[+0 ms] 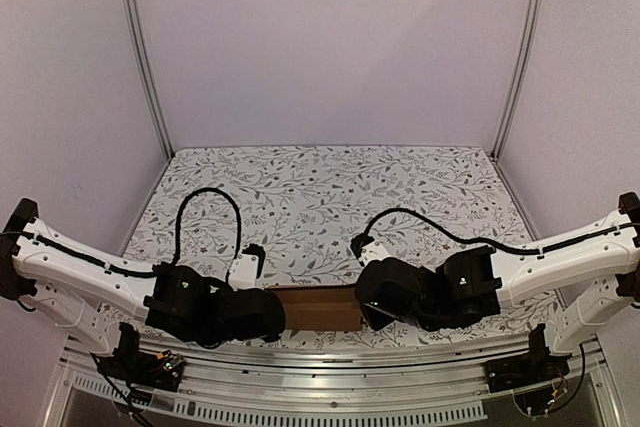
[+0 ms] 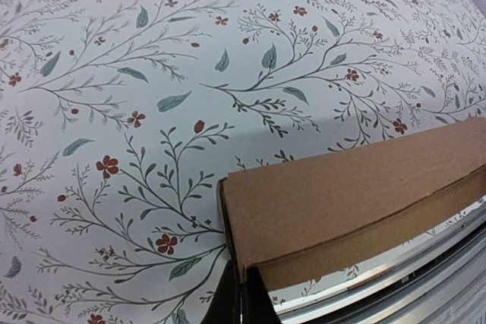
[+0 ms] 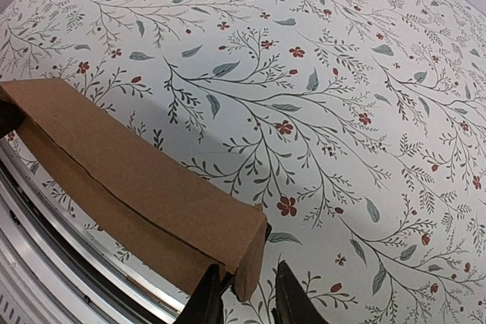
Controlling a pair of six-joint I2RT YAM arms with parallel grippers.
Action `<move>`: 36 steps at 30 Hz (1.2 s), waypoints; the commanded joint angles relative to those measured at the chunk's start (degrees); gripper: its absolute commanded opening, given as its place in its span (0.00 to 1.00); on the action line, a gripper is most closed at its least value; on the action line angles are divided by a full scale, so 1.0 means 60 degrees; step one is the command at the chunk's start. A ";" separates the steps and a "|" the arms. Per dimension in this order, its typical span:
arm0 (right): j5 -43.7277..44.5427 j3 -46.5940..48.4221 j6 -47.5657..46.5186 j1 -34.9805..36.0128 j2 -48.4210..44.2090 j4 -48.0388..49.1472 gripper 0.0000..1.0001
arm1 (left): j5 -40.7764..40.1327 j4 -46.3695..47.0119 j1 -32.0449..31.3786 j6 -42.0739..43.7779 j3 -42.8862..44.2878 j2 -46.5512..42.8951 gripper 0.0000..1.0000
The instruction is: Fold the paper box
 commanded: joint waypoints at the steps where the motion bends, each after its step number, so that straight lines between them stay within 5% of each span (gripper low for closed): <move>1: 0.0251 0.0244 0.0226 0.0076 0.0194 -0.0264 0.22 | 0.0326 -0.0374 -0.0238 -0.0064 0.0014 0.0141 0.00; 11: 0.0299 0.0424 0.0170 0.0078 0.0522 -0.0224 0.12 | 0.0347 -0.0388 -0.0229 -0.0027 0.0042 0.0141 0.00; 15: 0.0240 0.0526 0.0121 0.0086 0.0618 -0.0176 0.00 | 0.0348 -0.0388 -0.0237 -0.0027 0.0040 0.0152 0.00; 36: 0.0108 0.0560 0.1184 0.0086 0.0501 0.0957 0.00 | 0.0436 -0.0361 -0.0252 0.0309 0.0459 0.0812 0.00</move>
